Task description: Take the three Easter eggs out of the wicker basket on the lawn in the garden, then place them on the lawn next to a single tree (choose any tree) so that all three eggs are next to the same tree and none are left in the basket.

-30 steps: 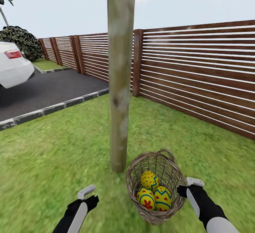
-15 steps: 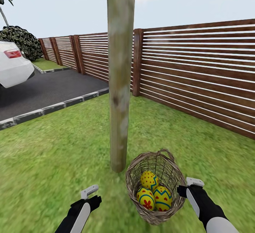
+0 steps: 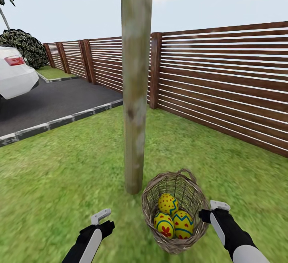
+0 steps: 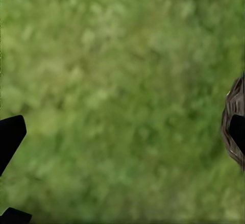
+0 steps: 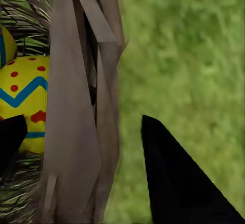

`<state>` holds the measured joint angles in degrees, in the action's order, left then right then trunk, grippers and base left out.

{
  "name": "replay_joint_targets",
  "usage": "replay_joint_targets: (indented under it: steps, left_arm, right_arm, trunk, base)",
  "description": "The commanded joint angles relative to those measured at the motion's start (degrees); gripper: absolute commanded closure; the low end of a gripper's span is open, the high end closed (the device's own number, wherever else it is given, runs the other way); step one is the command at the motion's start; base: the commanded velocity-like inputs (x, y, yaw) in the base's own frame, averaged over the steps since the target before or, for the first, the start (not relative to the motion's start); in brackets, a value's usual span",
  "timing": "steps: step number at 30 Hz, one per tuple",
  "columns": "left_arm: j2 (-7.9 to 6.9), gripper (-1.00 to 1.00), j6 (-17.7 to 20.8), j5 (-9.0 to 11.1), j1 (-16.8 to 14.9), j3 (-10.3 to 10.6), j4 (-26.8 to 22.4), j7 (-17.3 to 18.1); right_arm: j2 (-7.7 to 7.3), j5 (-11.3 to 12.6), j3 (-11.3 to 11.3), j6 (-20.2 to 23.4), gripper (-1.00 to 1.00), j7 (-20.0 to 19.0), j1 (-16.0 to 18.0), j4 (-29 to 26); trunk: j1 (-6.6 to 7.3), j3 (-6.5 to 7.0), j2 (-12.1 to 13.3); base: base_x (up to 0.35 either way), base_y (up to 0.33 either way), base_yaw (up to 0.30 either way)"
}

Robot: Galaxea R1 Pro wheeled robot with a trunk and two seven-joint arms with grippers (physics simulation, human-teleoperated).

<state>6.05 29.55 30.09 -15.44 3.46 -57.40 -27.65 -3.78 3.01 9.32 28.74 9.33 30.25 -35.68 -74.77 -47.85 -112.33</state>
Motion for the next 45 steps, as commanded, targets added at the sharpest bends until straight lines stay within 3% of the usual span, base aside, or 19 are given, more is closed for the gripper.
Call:
replay_joint_targets:
  steps: [1,7,20,28,37,40,43,45]
  left_arm:
    - [-0.05,-1.00,0.1,0.6,0.0,0.1,-0.1,-0.6]
    - [-0.08,-1.00,0.1,0.6,0.0,0.1,-0.1,-0.6]
    - [-0.08,-1.00,-0.2,0.5,0.0,0.0,0.0,-0.4]
    - [-0.08,-1.00,-5.0,0.6,0.0,0.2,0.3,-0.4]
    - [-0.25,-1.00,-12.0,0.0,0.0,0.9,4.0,-0.1]
    - [-0.25,-1.00,-13.4,-1.0,0.0,2.0,4.4,-0.2]
    - [-0.30,-1.00,-18.1,-4.0,0.0,4.8,6.8,-0.2]
    - [-0.30,-1.00,-20.1,-4.9,0.0,5.6,8.1,-0.1]
  right_arm:
    - [0.00,0.3,0.0,0.3,-1.00,0.3,0.0,-0.1]
    - [0.00,0.3,0.0,0.3,-1.00,0.3,0.0,-0.1]
    - [0.00,0.4,0.0,0.2,-1.00,0.3,0.0,-0.1]
    - [0.05,0.4,-0.1,-0.2,-1.00,0.1,0.0,-0.1]
    - [0.59,0.3,-0.4,-6.5,-1.00,0.0,0.0,0.4]
    - [0.73,0.2,-0.5,-7.3,-1.00,0.0,0.0,0.7]
    - [0.99,0.1,-0.6,-9.5,-1.00,-0.1,0.0,3.1]
    - [1.05,0.1,-0.7,-11.4,-1.00,-0.1,0.0,4.2]
  trunk:
    - [0.01,-0.05,0.0]
    - [0.01,-0.05,0.0]
    - [2.86,2.28,5.2]
    - [4.62,3.72,8.4]
    - [6.60,5.33,12.0]
    - [7.25,5.87,13.2]
    - [7.91,6.41,14.4]
    - [8.35,6.77,15.2]
  base:
    - [0.000,0.000,0.000]
    - [0.000,0.000,0.000]
    - [-0.042,0.000,0.000]
    - [-0.306,0.000,0.000]
    - [-0.335,0.000,0.000]
    - [-0.316,0.000,0.000]
    - [-0.211,0.000,0.000]
    - [-0.104,0.000,0.000]
